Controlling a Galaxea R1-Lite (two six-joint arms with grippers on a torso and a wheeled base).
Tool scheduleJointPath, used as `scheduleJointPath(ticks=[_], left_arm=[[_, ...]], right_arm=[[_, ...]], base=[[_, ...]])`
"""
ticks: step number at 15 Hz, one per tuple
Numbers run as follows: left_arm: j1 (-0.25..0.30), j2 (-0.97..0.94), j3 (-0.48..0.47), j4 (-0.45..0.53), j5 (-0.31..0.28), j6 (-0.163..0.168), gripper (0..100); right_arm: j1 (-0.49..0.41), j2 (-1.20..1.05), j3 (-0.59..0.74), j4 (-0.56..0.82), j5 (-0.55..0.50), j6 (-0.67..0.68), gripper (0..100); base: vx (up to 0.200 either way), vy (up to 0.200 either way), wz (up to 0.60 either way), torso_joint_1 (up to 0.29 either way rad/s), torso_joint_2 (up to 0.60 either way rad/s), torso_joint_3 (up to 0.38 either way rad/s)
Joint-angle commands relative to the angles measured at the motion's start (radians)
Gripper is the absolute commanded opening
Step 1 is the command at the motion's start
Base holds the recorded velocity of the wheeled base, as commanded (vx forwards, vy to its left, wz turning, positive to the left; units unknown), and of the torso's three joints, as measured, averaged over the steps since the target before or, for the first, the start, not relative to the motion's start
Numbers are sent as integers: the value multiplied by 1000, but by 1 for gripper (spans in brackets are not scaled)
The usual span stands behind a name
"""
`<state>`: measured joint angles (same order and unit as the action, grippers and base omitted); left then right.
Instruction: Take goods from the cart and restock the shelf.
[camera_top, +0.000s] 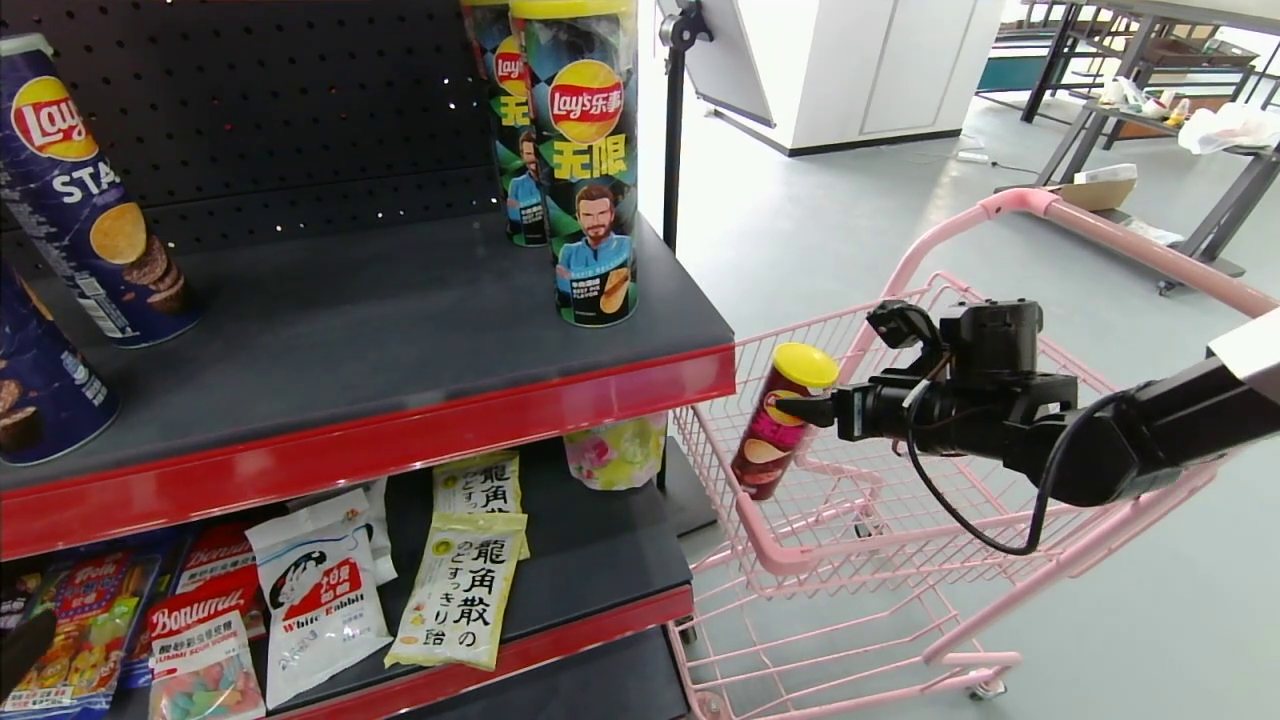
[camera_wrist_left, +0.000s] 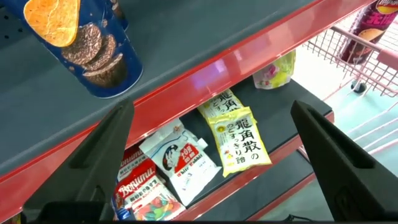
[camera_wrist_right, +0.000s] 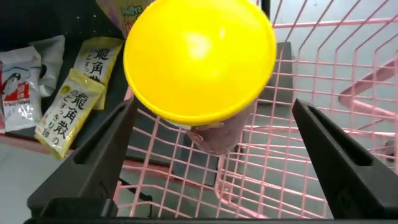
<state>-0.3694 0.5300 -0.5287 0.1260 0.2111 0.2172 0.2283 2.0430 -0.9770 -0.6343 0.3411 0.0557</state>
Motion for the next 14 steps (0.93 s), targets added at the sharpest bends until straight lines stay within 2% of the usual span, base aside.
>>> scheduleJointPath(ticks=[1, 4, 10, 11, 14], left_arm=[[0, 21, -7, 0, 1, 1, 100], [0, 27, -13, 0, 7, 1, 100], [0, 50, -30, 0, 8, 1, 100], [0, 51, -31, 0, 8, 1, 100], [0, 58, -36, 0, 8, 1, 100]], right_arm=[[22, 48, -26, -7, -1, 16, 100], [28, 114, -91, -61, -5, 27, 100], [23, 214, -190, -68, -8, 26, 100], [25, 214, -195, -68, -8, 27, 0], [22, 197, -195, -68, -8, 27, 0]], base=[[0, 0, 0, 0, 0, 0], [0, 0, 0, 0, 0, 0], [0, 0, 0, 0, 0, 0], [0, 0, 0, 0, 0, 0], [0, 0, 0, 0, 0, 0]])
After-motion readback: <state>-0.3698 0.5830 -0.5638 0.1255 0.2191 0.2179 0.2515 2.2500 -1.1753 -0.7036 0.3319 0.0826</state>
